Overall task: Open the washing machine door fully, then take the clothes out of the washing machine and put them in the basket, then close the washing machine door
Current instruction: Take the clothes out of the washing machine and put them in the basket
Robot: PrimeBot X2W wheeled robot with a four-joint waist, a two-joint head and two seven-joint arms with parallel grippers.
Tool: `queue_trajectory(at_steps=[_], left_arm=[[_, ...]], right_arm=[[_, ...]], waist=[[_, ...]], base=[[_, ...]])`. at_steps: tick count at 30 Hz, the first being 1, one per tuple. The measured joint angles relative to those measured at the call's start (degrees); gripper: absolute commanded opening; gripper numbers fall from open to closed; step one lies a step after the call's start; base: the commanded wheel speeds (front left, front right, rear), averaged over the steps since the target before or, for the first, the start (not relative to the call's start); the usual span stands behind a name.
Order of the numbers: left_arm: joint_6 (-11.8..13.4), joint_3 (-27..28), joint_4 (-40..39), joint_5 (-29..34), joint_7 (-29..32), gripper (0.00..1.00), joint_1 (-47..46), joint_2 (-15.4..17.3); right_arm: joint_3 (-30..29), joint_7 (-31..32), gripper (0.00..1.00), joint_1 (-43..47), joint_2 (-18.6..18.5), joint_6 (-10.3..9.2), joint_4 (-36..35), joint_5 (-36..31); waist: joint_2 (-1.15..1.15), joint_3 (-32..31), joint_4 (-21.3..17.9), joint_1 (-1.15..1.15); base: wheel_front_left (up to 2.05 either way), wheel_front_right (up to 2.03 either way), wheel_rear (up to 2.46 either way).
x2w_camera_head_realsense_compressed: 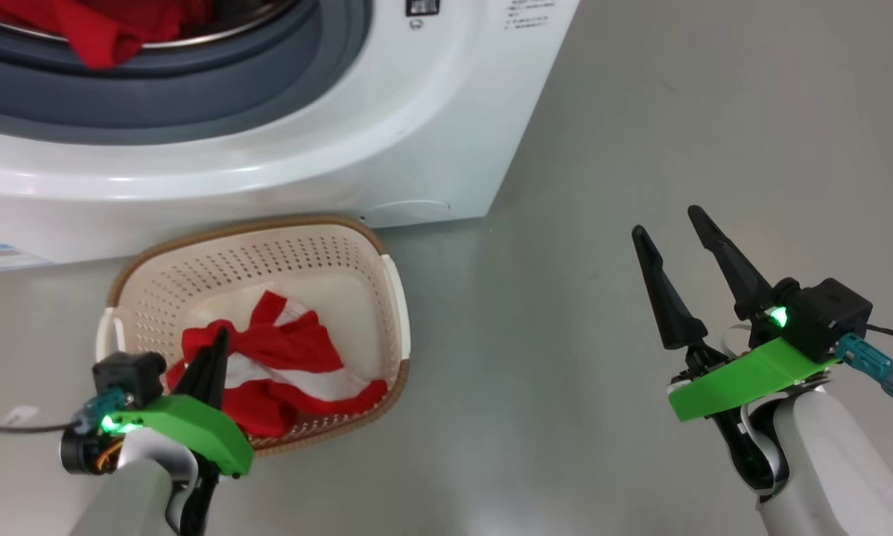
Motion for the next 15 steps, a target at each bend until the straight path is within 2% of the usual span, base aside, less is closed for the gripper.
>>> queue_trajectory(at_steps=[15], left_arm=[[0.0, -8.1, 15.1, -4.0, 0.0, 0.00, -9.8, 0.1]], right_arm=[[0.6, 0.0, 1.00, -2.5, 1.3, 0.00, -0.9, -0.4]], waist=[[0.00, 6.0, -2.5, 0.00]], base=[[0.00, 0.00, 0.00]])
